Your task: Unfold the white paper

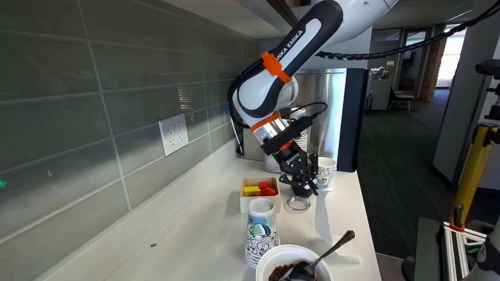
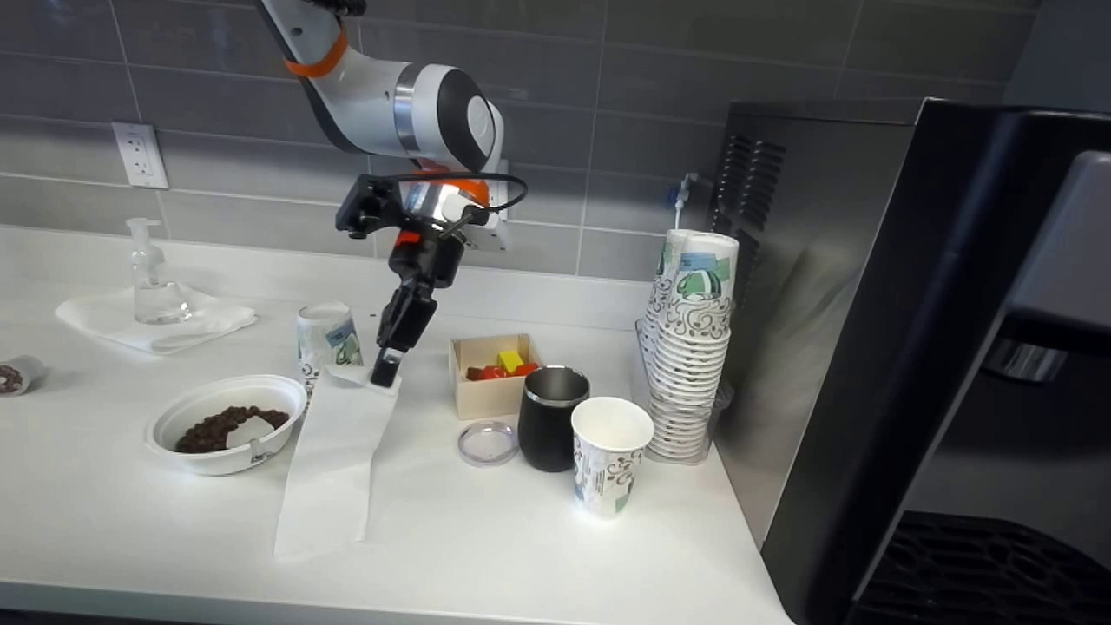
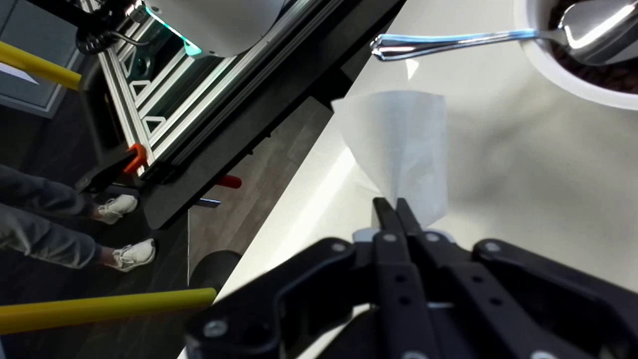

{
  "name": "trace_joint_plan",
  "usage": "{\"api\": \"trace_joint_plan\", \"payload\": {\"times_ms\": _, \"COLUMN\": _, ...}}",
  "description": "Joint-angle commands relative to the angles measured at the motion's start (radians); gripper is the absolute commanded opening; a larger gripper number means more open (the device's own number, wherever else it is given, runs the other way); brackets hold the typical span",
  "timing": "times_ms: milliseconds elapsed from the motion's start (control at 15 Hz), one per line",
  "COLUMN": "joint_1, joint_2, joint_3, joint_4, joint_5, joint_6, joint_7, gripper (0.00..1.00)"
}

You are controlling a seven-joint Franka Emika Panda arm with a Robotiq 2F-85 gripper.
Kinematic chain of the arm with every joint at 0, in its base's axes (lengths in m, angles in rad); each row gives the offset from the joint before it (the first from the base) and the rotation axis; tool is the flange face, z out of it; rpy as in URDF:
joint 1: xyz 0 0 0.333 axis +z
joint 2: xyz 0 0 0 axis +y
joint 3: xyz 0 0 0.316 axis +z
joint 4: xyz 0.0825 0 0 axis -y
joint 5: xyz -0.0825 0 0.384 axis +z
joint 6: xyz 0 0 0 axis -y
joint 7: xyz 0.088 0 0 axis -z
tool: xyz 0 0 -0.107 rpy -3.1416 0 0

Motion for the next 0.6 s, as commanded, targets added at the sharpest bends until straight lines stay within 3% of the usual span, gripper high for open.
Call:
{"api": "trace_joint_plan", "payload": {"times_ms": 0, "joint_1": 0.025, "joint_2": 0.088, "joint_3": -0.02, "joint_4": 0.109, "joint_5": -0.033, "joint_6": -0.07, "joint_7": 0.052, "gripper": 0.0}}
{"api": "trace_joint_plan", "payload": {"times_ms": 533, "joint_1": 0.046, "joint_2": 0.143, "joint_3": -0.034, "joint_4": 0.112, "joint_5": -0.027, "joint_6": 0.088, "joint_7": 0.105, "gripper": 0.0}}
